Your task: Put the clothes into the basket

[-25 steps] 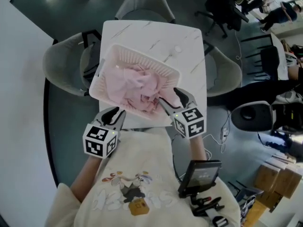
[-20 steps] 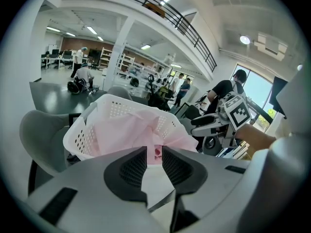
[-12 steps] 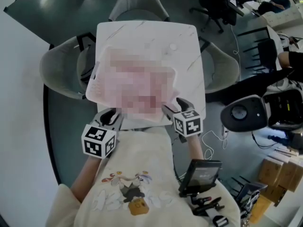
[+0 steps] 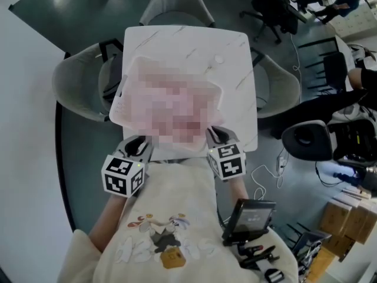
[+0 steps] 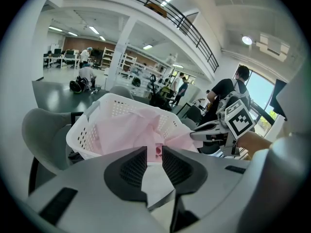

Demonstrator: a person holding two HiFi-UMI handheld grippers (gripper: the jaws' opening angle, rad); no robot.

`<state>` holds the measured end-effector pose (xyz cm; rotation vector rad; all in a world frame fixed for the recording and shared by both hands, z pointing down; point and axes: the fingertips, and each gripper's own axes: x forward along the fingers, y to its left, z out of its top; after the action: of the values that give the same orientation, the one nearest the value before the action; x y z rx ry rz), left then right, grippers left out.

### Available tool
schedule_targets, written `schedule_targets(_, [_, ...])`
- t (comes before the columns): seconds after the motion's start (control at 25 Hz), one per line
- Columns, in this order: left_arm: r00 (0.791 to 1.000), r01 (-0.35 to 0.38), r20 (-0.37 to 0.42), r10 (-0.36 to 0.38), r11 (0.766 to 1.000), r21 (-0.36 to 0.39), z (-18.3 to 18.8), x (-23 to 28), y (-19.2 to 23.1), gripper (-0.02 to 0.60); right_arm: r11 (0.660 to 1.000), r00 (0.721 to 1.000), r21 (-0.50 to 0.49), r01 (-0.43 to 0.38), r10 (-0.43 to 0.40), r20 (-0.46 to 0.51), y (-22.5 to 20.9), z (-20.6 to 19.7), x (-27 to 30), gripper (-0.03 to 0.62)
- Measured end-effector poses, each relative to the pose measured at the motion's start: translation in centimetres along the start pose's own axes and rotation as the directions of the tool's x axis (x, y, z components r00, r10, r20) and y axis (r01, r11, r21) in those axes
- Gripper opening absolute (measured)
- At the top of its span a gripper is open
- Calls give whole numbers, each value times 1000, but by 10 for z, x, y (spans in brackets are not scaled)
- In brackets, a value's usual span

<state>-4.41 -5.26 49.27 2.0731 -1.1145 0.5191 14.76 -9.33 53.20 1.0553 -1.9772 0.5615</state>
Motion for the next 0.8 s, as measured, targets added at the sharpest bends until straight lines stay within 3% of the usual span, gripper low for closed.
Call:
schedule_targets(0.16, [1000, -2, 3, 2, 1000, -1, -3, -2, -1, 98, 1000, 998, -31, 2, 0, 68, 8, 26, -4, 40])
schedule_targets(0.32, [1000, -10, 3, 10, 1000, -3, -4, -5, -3, 98, 993, 985, -33, -114, 117, 128, 33, 49, 7, 40])
schedule_targets(0.44, [1000, -26, 7, 26, 1000, -12, -4, -12, -1, 98, 983, 975, 10, -183, 180, 130, 50, 55, 26, 40])
schedule_targets(0.52, [999, -38, 10, 39, 999, -21, -5, -15, 2, 98, 984, 980, 63, -169, 161, 119, 53, 55, 38, 41])
schedule_targets(0.56, [999, -45, 12, 45, 999, -24, -5, -18, 4, 98, 985, 982, 72, -157, 148, 118, 54, 56, 41, 53])
schedule_targets(0.64, [998, -59, 16, 59, 998, -30, -6, -24, 6, 98, 988, 982, 49, -149, 142, 122, 59, 60, 37, 198])
schedule_targets(0.8, [997, -68, 21, 69, 997, -43, -8, -29, 7, 98, 986, 975, 15, -167, 163, 152, 61, 72, 23, 242])
